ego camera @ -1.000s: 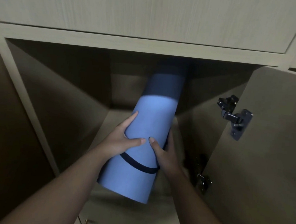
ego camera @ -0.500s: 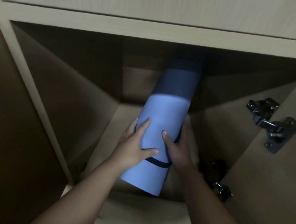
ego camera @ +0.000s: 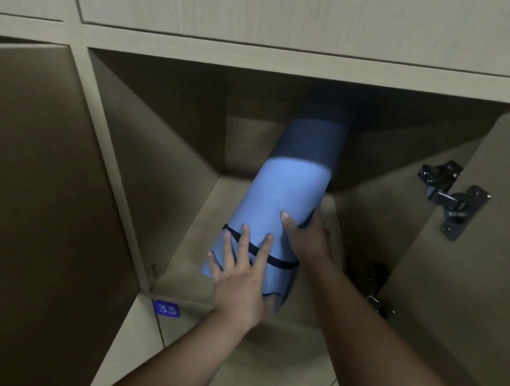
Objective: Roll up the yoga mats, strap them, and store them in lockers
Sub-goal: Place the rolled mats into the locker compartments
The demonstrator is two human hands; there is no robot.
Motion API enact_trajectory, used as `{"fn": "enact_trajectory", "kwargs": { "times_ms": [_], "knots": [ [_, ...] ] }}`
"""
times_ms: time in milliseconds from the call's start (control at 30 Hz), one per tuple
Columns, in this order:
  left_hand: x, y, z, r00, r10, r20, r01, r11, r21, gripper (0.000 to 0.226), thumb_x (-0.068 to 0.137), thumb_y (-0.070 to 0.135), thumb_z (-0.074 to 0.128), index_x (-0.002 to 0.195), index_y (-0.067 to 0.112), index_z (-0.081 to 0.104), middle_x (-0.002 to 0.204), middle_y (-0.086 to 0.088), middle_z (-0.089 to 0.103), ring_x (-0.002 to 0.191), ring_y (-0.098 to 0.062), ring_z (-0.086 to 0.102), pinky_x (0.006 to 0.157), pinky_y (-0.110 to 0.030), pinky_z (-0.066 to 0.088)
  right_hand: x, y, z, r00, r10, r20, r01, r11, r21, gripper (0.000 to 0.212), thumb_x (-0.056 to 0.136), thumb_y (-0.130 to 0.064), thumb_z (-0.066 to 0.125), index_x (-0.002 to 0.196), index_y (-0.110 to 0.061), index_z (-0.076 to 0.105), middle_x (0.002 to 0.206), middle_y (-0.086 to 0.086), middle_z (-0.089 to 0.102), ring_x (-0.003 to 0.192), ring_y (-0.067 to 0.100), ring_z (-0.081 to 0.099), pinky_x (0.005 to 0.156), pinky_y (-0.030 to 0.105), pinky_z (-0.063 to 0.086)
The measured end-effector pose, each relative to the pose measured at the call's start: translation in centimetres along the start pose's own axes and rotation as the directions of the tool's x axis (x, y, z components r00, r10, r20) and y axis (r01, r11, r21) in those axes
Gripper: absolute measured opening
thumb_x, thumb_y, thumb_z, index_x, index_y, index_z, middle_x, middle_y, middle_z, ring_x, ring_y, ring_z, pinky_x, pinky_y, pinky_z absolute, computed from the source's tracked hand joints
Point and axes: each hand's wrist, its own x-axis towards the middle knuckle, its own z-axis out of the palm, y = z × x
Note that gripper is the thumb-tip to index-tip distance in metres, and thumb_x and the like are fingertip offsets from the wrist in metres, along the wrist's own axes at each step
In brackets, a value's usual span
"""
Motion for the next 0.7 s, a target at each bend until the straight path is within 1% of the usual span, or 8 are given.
{"fn": "enact_trajectory", "kwargs": {
  "times_ms": [133,200,267,400,533,600,667,700],
  "knots": [
    [-0.1,-1.0,-0.4,0.989,0.021,-0.145,-0.025,0.999,-0.024,0.095,0.08,0.047,0.07,0.152,0.039,0.007,0.16,-0.011,-0.008,0.144,-0.045,-0.003,0.11,-0.065,0.011,-0.4,-1.2,-0.1,0.999,0.022,0.036,-0.015,0.985,-0.173,0.066,0.089,-0.036,0.062,0.145,-0.017,0.032,0.141,0.012,0.046,0.122,0.032,0.05,0.09,0.035,0.043],
    [-0.2,-2.2,-0.4,0.995,0.0,-0.096,0.0,1.0,-0.002,0.083,0.091,0.041,0.058,0.15,0.044,0.0,0.159,-0.005,-0.019,0.144,-0.04,-0.014,0.112,-0.062,0.004,-1.0,-1.4,-0.2,0.998,0.015,0.064,0.0,0.974,-0.227,0.055,0.087,-0.025,0.062,0.136,-0.011,0.042,0.133,0.013,0.053,0.117,0.03,0.055,0.083,0.029,0.043],
    [0.0,-3.5,-1.0,0.996,-0.057,-0.073,0.059,0.998,0.019,0.076,0.096,0.038,0.05,0.149,0.046,-0.004,0.158,-0.002,-0.022,0.144,-0.036,-0.017,0.113,-0.06,0.002,-2.0,-1.5,-0.6,0.997,0.005,0.078,0.015,0.966,-0.26,0.052,0.087,-0.02,0.062,0.134,-0.006,0.045,0.131,0.016,0.056,0.117,0.031,0.054,0.087,0.031,0.045],
    [1.1,-7.4,-1.8,0.976,-0.164,-0.142,0.166,0.986,0.004,0.08,0.095,0.026,0.054,0.148,0.048,-0.001,0.159,-0.007,-0.012,0.145,-0.036,-0.007,0.114,-0.059,0.01,-4.0,-0.6,-1.6,0.991,0.059,0.117,-0.011,0.928,-0.372,0.039,0.092,-0.018,0.059,0.124,0.005,0.054,0.122,0.023,0.06,0.114,0.035,0.056,0.091,0.035,0.044],
    [1.4,-7.6,-2.4,0.979,-0.123,-0.165,0.14,0.985,0.097,0.086,0.091,0.023,0.06,0.151,0.039,0.001,0.158,-0.012,-0.004,0.145,-0.036,0.0,0.115,-0.051,0.014,-5.7,0.2,-2.3,0.987,0.107,0.121,-0.055,0.929,-0.366,0.044,0.094,-0.024,0.056,0.129,0.001,0.05,0.125,0.02,0.058,0.116,0.032,0.056,0.093,0.034,0.044],
    [0.7,-6.5,-1.9,0.974,-0.099,-0.205,0.127,0.984,0.128,0.088,0.081,0.015,0.07,0.151,0.03,0.02,0.151,-0.016,0.021,0.137,-0.035,0.023,0.107,-0.047,0.029,-6.9,0.2,-2.7,0.986,0.106,0.128,-0.051,0.925,-0.376,0.049,0.094,-0.024,0.056,0.136,-0.002,0.043,0.132,0.017,0.054,0.121,0.03,0.052,0.093,0.029,0.041],
    [0.1,-6.1,-1.2,0.965,-0.059,-0.254,0.096,0.986,0.137,0.086,0.06,0.003,0.08,0.138,0.019,0.049,0.122,-0.017,0.051,0.11,-0.034,0.048,0.088,-0.047,0.043,-8.0,0.2,-3.3,0.986,0.097,0.135,-0.035,0.916,-0.399,0.051,0.095,-0.023,0.055,0.14,-0.004,0.039,0.138,0.014,0.05,0.125,0.027,0.049,0.087,0.024,0.039],
    [-0.1,-6.2,-0.9,0.958,-0.038,-0.284,0.083,0.986,0.147,0.083,0.052,-0.001,0.08,0.13,0.015,0.058,0.108,-0.016,0.057,0.098,-0.035,0.053,0.079,-0.046,0.046,-8.5,0.3,-3.6,0.986,0.088,0.138,-0.025,0.914,-0.405,0.052,0.095,-0.023,0.055,0.141,-0.005,0.038,0.14,0.013,0.049,0.126,0.026,0.048,0.086,0.023,0.037]
  ]
}}
